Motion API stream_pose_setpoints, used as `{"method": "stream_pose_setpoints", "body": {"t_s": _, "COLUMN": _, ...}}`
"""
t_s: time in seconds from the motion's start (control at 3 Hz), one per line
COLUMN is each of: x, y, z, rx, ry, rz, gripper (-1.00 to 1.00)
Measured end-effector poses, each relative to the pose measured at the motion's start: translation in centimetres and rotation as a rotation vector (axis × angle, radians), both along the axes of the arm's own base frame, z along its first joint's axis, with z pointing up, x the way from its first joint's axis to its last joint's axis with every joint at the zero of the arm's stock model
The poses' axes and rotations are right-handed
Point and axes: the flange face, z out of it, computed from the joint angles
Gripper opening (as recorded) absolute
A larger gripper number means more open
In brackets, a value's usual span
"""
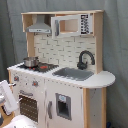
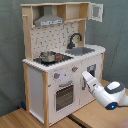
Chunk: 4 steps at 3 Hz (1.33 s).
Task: Play with the kitchen
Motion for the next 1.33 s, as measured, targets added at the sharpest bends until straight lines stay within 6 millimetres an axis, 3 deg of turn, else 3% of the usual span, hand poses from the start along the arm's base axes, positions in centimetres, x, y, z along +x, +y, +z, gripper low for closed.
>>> {"method": "stream_pose_setpoints", "body": {"t_s": 0.67, "x": 2.6, "y": -0.6, "z": 1.3, "rx": -0.180, "ry": 0.062, "rz": 0.005, "gripper": 1.00}}
{"method": "stream_pose_setpoints", "body": {"t_s": 1.33, "x": 6.2, "y": -3.3, "z": 1.5, "rx": -0.238, "ry": 0.125, "rz": 0.028, "gripper": 1.00}}
